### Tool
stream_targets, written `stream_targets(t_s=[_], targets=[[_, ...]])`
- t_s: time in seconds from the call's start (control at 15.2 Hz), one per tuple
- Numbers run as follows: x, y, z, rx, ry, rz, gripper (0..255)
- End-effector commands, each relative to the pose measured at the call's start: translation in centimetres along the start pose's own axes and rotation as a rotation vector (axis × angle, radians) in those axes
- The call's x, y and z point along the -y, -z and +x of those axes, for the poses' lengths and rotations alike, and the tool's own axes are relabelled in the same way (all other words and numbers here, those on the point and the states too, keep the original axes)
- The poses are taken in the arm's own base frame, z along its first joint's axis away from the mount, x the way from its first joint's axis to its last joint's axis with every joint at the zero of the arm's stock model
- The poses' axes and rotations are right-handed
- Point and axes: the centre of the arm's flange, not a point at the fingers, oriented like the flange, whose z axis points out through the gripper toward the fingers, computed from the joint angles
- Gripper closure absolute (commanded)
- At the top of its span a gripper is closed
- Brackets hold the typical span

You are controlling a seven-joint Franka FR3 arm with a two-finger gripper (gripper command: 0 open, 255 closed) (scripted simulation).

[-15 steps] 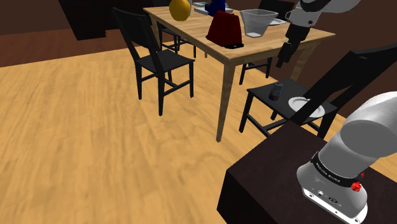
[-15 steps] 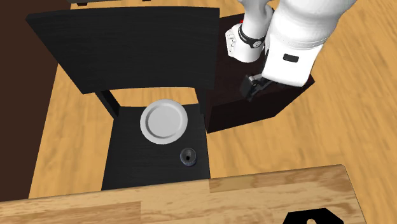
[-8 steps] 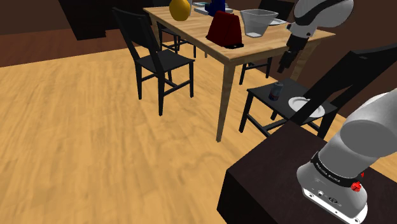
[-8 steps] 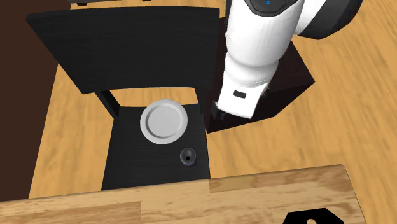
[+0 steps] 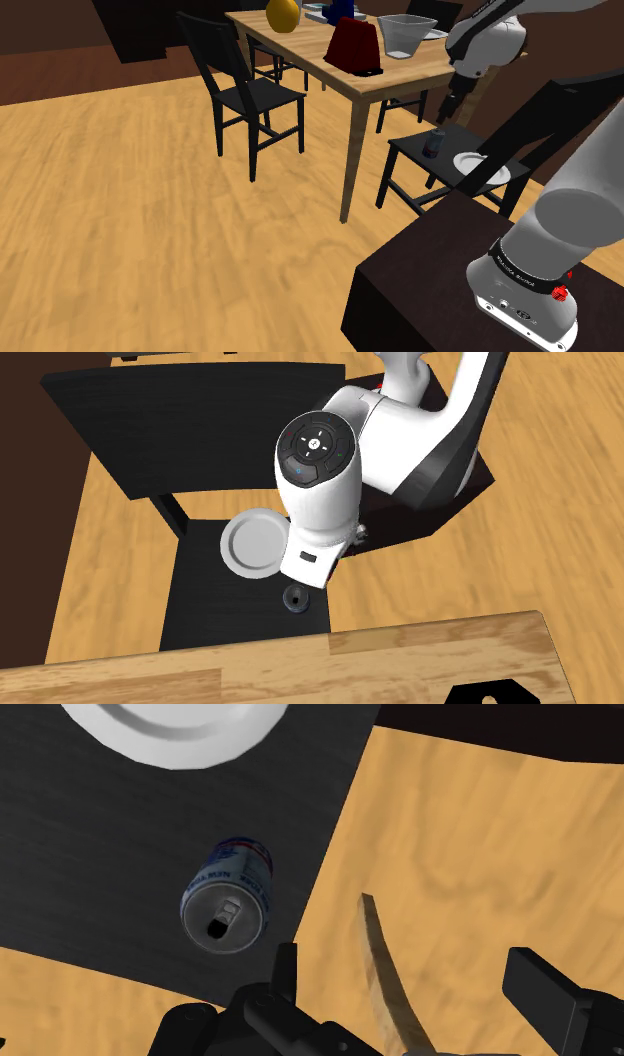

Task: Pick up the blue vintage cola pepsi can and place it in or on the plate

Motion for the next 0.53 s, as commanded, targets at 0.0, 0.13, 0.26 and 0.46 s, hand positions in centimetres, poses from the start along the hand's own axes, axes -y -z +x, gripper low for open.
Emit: stream_targets(t_s=[0.0, 0.13, 0.26, 0.46], targets=[[-2.1, -1.5, -0.1, -0.003, -0.002, 0.003, 0], [-4.2, -3.0, 0.0, -0.004, -0.004, 0.005, 0], [-6.4, -4.6, 0.1, -0.005, -0.006, 0.008, 0], [-9.6, -7.0, 0.2, -0.007, -0.009, 0.012, 0]])
